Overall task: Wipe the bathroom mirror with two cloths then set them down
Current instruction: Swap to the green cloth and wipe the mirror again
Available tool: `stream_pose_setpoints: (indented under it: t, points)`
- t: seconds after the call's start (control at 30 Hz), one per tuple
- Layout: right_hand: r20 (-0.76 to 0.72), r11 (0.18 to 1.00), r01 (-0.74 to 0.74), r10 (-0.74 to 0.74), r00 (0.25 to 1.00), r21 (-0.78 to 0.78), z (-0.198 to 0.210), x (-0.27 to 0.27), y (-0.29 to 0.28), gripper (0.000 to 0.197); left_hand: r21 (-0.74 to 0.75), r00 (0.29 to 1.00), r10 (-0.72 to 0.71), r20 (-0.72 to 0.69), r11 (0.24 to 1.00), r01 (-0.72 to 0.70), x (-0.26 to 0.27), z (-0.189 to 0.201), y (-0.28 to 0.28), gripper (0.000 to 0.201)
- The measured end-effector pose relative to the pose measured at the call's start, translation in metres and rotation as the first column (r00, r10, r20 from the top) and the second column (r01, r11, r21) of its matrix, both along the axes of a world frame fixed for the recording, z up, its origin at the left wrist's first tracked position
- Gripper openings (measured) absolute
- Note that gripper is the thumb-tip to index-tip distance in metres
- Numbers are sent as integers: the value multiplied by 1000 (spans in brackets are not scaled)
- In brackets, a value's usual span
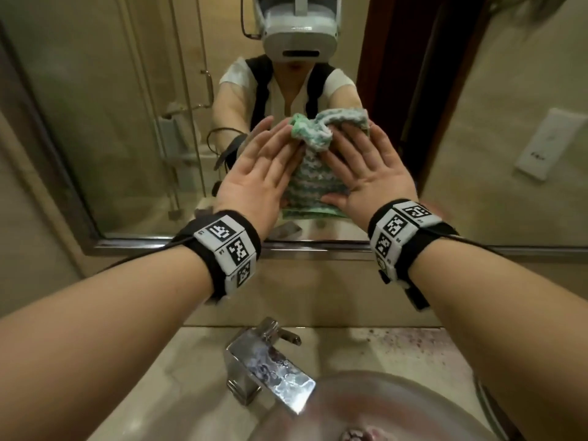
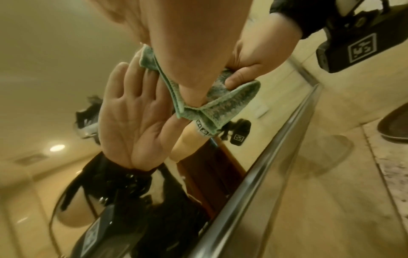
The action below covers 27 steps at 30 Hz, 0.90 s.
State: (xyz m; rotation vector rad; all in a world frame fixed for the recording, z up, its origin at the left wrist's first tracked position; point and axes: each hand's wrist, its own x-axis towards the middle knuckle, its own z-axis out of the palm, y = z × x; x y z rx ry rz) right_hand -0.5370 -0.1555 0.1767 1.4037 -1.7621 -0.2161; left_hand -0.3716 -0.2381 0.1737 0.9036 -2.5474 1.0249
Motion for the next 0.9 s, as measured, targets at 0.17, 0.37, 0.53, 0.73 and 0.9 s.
stream_pose_setpoints:
  t: [0.17,0.37,0.53,0.73,0.9]
  points:
    - [81,986,156,-161,984,59,3,-42,41,70,-42,990,-7,142,999,13,-57,9,28,61]
    - [144,930,335,-356,923,151,8,-72,76,71,-79,970,-61,237,994,81,-98,15,64,59]
    - [154,935,307,-334,930,177,6,-82,82,79,-100,974,-28,226,994,52,-107,8,70,60]
    - [211,962,232,-259,943,144,-2,-76,78,86,-102,969,-21,245,994,48,-100,5,66,59]
    - [227,971,199,-226,947,136,-19,-70,71,90,-62,968,-24,250,997,41,-88,-8,61,60]
